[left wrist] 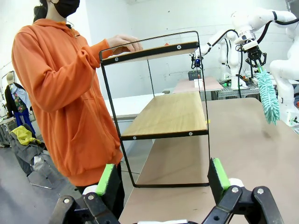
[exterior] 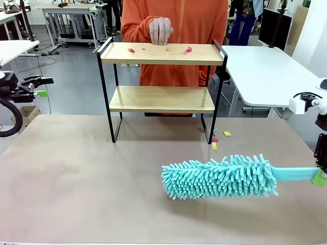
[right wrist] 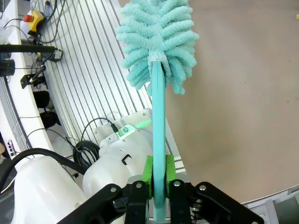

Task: Clean the shelf.
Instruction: Clean the specific section of the Shelf indicated by the human with the Duster.

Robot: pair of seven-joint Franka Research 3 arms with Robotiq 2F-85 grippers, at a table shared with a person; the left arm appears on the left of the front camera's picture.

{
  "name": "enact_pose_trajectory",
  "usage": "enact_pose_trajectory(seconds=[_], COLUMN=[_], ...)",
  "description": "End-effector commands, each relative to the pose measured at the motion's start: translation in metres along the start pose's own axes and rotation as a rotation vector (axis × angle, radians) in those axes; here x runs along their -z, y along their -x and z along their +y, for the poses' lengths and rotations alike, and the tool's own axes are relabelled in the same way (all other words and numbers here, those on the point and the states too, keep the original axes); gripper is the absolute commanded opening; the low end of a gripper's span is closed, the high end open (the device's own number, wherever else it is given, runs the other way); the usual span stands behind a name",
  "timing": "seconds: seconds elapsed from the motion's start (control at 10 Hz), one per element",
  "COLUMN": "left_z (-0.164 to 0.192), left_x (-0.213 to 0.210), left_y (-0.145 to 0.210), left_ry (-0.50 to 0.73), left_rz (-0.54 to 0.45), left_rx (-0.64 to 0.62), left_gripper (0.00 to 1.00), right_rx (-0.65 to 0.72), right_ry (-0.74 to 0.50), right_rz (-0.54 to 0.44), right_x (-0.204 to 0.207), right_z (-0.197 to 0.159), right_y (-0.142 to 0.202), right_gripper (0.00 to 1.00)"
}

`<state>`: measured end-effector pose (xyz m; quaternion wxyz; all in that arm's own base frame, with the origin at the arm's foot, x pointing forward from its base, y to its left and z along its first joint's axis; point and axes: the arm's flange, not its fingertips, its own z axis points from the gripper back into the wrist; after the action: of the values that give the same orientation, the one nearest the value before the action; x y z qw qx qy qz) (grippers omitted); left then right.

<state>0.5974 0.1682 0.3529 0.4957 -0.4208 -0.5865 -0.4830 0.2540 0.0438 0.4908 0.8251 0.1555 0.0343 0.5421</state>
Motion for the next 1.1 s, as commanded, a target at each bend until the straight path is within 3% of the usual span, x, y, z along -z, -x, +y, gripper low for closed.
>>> enact_pose_trajectory(seconds=[0.0, 1.0], left_z=[-0.0024, -0.0024], left_x=[-0.0008, -0.0008], left_y=[-0.0030, -0.0030], left_ry=[0.004, 0.004], left_rz=[0.004, 0.004], left_rx=[0.009, 0.009], left_gripper=[1.00, 1.00], right_rx=[0.003, 0.000], right_ry=[0.015, 0.000], right_rz=[-0.018, 0.000], right_x=[-0.0024, 0.0000], right_z=[-0.0005, 0.0000], right_y=[-0.0001, 0.0000], right_gripper=[0.13, 0.13])
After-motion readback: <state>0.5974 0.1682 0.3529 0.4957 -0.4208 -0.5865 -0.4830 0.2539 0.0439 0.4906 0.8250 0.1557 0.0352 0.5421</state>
